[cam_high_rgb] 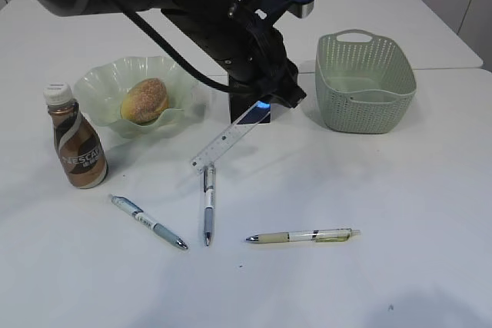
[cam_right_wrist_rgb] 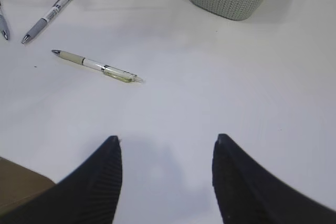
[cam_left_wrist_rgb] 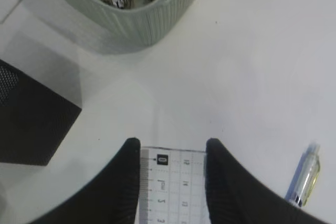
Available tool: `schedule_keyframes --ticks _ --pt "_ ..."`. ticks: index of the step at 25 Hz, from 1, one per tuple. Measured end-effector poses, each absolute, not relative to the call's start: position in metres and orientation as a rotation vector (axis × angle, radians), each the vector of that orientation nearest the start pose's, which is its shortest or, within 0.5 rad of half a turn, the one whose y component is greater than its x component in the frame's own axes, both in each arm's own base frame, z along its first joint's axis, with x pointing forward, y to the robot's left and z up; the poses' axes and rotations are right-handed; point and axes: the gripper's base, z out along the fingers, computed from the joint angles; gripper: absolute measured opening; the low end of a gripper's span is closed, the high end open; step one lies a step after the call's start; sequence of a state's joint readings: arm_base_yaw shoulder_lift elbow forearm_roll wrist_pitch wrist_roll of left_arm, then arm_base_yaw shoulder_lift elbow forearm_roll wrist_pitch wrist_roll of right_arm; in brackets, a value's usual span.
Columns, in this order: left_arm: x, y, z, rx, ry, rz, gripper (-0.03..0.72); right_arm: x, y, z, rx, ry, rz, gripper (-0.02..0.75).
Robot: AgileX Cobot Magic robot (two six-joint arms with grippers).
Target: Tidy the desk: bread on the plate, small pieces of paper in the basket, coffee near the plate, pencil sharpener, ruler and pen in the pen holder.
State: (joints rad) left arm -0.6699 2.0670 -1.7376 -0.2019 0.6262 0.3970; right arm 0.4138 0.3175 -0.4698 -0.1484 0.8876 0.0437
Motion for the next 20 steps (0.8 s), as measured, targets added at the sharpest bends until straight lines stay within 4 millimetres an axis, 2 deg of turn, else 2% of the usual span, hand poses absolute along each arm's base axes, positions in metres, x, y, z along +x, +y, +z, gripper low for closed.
schedule_keyframes --ticks 7,20 --pt "0.368 -0.310 0.258 0.982 2.129 -0.455 0.254 0.054 0.012 0.274 -0.446 2.164 0.075 0.439" --pt "0.375 -0.312 0.266 0.903 2.045 -0.464 0.254 0.046 0.009 0.277 -0.430 2.108 0.087 0.439"
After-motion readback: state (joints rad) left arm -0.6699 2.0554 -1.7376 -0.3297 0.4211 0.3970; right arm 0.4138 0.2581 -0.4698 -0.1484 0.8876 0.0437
